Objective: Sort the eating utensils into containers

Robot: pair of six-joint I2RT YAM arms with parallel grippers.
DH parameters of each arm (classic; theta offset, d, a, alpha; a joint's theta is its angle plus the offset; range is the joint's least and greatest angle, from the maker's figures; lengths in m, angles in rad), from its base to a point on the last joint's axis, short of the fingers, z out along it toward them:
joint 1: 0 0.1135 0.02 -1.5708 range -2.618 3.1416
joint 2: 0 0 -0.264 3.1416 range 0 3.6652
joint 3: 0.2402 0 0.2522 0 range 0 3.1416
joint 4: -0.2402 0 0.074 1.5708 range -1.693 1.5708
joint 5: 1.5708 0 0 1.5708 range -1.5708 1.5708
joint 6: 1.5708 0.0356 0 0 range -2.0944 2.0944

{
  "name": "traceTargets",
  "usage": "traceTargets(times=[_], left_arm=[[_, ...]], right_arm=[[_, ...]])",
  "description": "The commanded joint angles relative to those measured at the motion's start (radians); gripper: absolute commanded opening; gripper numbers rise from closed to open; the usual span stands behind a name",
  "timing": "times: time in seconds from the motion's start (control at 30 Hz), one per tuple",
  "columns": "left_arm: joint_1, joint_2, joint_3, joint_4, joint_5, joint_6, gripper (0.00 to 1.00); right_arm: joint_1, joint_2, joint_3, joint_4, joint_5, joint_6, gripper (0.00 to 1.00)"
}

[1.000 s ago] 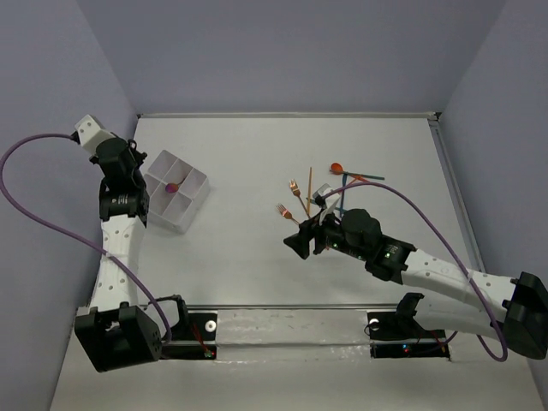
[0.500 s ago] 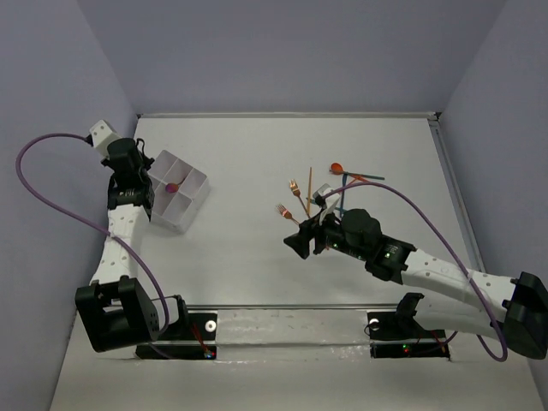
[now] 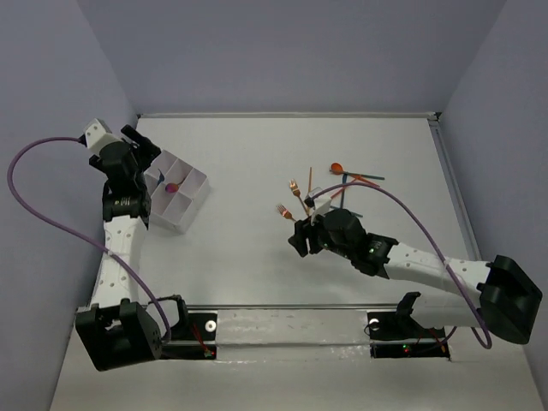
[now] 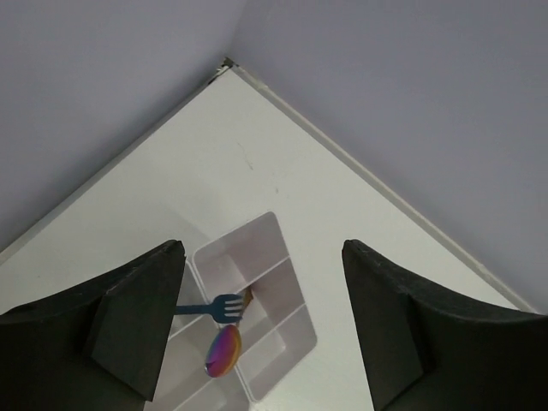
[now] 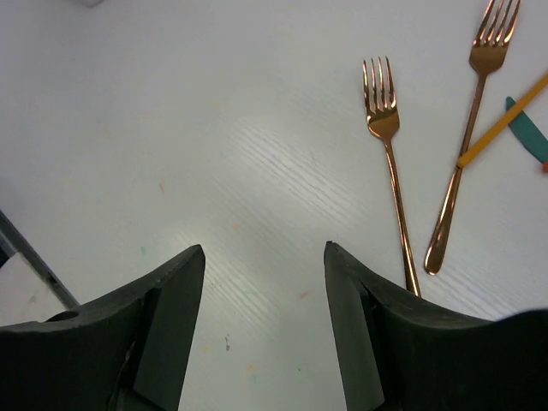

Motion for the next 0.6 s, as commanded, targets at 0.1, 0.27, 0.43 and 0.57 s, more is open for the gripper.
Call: traceTargets(times=[0.1, 0.27, 0.43, 0.57], left_arm=[[-0.015, -0.215, -0.084, 0.014, 0.341, -0.064, 0.87], [-0.051, -0.341, -0.219, -0.012, 0.559, -0.059, 0.88], [-0.061, -0.451, -0.345, -0.047, 0.723, -0.018, 0.88], [-0.075, -0.500, -0.357, -0.052, 0.768, -0.018, 0.89]], right_arm=[[-0.090, 0.083, 0.063, -0.045, 0.071, 0.017, 0.58], [-0.144, 0.163, 0.092, -0.091, 0.085, 0.034, 0.53], [-0.153, 0.257, 0.143, -0.143, 0.110, 0.024, 0.50], [-0.153, 0.335, 0.199, -0.174, 0.091, -0.005, 0.49]])
